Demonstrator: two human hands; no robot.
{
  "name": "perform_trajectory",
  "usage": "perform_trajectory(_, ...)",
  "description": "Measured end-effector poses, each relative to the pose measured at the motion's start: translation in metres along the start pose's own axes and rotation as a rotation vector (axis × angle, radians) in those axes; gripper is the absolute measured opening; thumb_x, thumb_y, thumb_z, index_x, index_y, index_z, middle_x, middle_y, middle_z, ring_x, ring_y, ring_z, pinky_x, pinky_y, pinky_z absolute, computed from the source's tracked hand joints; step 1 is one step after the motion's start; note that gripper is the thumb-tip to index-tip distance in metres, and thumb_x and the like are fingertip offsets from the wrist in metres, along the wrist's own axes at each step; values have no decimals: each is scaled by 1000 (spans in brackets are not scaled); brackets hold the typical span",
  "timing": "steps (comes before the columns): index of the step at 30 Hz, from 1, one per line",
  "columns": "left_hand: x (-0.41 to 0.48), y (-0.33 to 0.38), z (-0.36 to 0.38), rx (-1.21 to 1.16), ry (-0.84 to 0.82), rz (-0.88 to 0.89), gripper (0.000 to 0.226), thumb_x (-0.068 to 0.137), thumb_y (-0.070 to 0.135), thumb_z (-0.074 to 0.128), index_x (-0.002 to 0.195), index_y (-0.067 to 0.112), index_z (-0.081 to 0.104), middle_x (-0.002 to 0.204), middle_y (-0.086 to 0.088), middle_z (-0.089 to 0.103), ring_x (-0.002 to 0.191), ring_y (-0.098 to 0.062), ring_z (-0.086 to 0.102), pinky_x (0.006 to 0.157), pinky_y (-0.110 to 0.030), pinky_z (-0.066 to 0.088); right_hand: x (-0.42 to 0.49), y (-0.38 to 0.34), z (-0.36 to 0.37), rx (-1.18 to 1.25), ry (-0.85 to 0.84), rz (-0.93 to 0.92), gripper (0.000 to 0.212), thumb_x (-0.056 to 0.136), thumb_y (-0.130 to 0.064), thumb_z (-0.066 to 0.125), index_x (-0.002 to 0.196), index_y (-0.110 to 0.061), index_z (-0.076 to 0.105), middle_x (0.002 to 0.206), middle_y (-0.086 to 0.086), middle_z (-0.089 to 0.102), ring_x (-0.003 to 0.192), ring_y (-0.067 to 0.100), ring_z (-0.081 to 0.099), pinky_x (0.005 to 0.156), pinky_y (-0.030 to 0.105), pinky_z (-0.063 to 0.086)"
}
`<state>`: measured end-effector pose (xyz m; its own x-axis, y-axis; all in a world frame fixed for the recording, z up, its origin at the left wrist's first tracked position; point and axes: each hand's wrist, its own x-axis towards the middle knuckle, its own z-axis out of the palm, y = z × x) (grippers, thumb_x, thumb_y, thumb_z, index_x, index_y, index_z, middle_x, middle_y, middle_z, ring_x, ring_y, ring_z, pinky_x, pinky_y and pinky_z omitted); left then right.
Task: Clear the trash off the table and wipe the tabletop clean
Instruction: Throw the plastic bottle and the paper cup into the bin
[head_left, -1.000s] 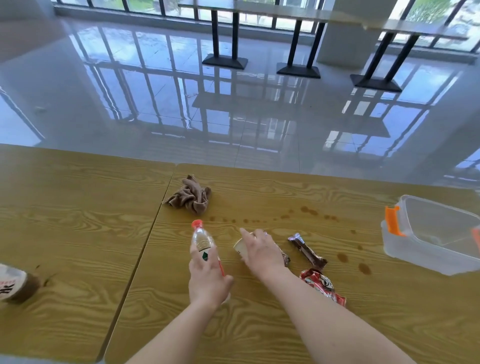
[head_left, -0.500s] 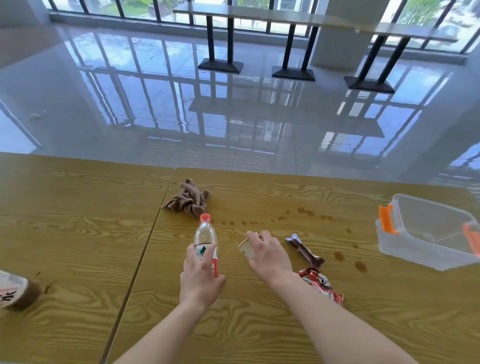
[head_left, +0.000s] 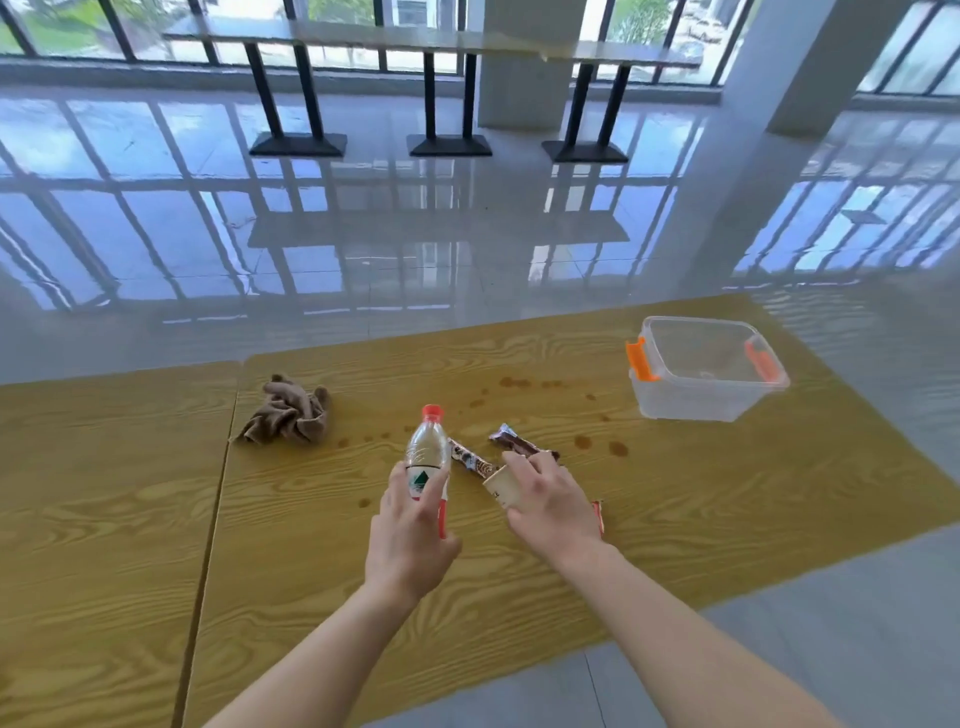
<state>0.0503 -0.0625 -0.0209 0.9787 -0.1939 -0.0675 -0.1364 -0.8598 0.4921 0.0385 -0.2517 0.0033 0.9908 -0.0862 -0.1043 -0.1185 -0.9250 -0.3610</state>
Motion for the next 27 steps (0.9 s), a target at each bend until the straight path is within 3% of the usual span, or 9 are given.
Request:
perform_trajectory(4, -2, 26, 10, 0, -27, 87, 86, 69, 25, 70, 145, 40, 31, 154, -13, 15, 124, -33, 41, 92, -41, 47, -22, 27, -12, 7, 48, 74, 67, 83, -23, 62, 144, -31, 36, 131, 4, 46, 111, 28, 50, 90, 37, 47)
perform_trajectory(8, -3, 57, 22, 10, -57, 148, 87, 70, 25, 71, 145, 38, 31, 155, -14, 15, 129, -34, 38, 94, -43, 47, -42, 56, -25, 14, 90, 134, 68, 83, -23, 63, 145, -30, 35, 133, 5, 46, 116, 28, 49, 96, 36, 46)
perform_trajectory(21, -41, 214, 104, 25, -143, 359, 88, 71, 28, 74, 145, 38, 28, 155, -9, 14, 135, -35, 33, 102, -44, 44, -143, 211, -65, 97, 180, 345, 67, 86, -27, 65, 145, -33, 32, 134, 4, 46, 114, 27, 50, 86, 38, 50)
perform_trajectory(27, -78, 286, 158, 32, -244, 418, 88, 68, 30, 73, 143, 41, 27, 155, -6, 11, 129, -34, 38, 95, -43, 49, -202, 295, -78, 104, 178, 444, 68, 86, -29, 65, 145, -31, 32, 130, 5, 48, 108, 26, 56, 81, 34, 46)
